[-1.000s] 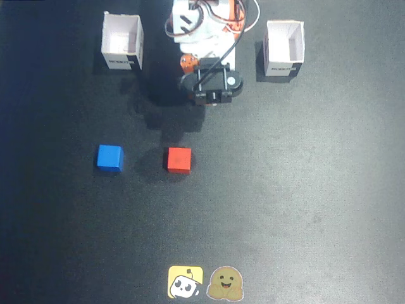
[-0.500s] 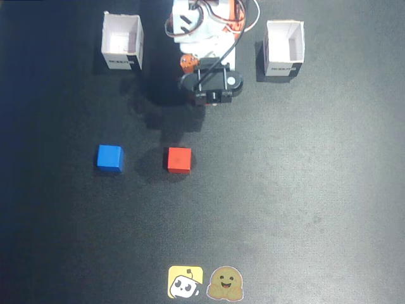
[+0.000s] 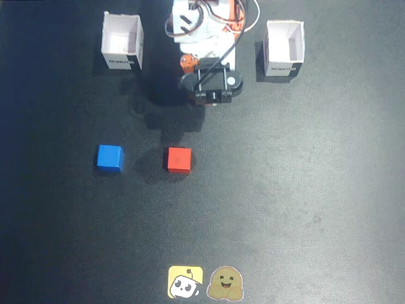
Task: Put the red cube in the right box and the blue cube in the left box.
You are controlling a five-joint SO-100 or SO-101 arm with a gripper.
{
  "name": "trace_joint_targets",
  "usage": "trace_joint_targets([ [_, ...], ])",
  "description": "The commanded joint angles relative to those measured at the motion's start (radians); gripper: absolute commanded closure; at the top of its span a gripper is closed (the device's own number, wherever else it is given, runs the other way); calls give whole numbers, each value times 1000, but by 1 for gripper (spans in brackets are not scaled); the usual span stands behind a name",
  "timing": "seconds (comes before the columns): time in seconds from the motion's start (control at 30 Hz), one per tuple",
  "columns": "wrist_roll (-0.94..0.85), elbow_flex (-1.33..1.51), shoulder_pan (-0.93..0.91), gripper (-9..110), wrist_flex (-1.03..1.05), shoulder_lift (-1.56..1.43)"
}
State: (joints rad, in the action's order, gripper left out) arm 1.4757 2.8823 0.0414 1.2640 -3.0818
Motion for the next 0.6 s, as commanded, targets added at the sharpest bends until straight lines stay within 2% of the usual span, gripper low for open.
trace_joint_targets([
  [0.0,5,-9,-5,101,-8,-11],
  [0.37,-31,-48,-8,101,-17,-2],
  [0.57,-153,-209,-72,101,-132,298],
])
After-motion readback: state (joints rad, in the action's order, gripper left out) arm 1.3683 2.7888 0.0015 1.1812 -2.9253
